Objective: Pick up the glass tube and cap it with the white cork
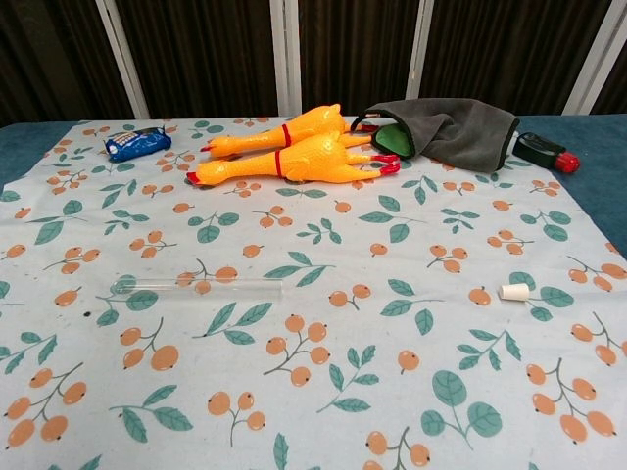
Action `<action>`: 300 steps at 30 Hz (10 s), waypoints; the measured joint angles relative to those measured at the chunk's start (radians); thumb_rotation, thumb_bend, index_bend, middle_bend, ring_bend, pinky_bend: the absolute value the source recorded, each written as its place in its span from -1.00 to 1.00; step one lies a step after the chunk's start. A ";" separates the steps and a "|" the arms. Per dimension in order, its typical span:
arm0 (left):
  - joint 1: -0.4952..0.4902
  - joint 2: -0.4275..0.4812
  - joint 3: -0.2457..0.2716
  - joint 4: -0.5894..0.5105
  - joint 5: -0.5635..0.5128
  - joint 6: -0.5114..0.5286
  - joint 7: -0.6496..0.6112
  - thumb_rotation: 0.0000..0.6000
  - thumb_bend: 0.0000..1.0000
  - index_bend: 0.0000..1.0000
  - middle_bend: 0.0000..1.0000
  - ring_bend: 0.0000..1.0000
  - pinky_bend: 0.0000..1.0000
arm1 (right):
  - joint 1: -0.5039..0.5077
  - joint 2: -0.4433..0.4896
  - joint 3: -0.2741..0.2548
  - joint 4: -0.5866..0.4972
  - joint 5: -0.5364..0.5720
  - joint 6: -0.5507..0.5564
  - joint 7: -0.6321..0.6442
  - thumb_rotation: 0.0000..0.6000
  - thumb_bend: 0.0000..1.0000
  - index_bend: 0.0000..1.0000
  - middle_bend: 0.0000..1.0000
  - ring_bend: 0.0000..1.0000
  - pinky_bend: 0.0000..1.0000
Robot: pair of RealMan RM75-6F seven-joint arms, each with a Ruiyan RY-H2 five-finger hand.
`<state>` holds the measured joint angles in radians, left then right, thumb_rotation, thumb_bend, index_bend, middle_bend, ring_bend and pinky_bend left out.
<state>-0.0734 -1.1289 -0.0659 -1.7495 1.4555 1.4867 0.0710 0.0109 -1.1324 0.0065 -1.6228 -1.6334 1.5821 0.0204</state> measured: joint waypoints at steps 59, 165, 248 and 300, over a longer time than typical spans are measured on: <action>-0.525 -0.754 -0.189 0.178 -0.674 -0.199 0.726 1.00 -0.17 -0.03 -0.27 -1.00 -1.00 | 0.002 0.016 0.002 -0.017 0.025 -0.025 0.041 1.00 -0.46 -1.00 -1.00 -1.00 -1.00; -0.479 -0.448 -0.154 0.177 -0.126 -0.202 -0.004 1.00 0.20 0.34 0.09 -0.84 -1.00 | 0.250 -0.165 0.058 -0.041 0.053 -0.372 -0.171 1.00 -0.46 -0.40 -0.91 -1.00 -1.00; -0.527 -0.431 -0.182 0.198 -0.108 -0.246 -0.087 1.00 0.21 0.34 0.09 -0.84 -1.00 | 0.435 -0.458 0.126 0.218 0.400 -0.479 -0.365 1.00 -0.17 0.22 -0.71 -0.98 -1.00; -0.690 -0.802 -0.289 0.673 -0.149 -0.311 -0.413 1.00 0.21 0.35 0.13 -0.81 -1.00 | 0.717 -0.354 0.255 0.376 0.056 -0.322 -0.291 1.00 -0.17 0.23 -0.70 -0.96 -1.00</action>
<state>-0.7638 -1.9309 -0.3550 -1.0762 1.3066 1.1761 -0.3417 0.7278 -1.4859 0.2612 -1.2472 -1.5776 1.2596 -0.2704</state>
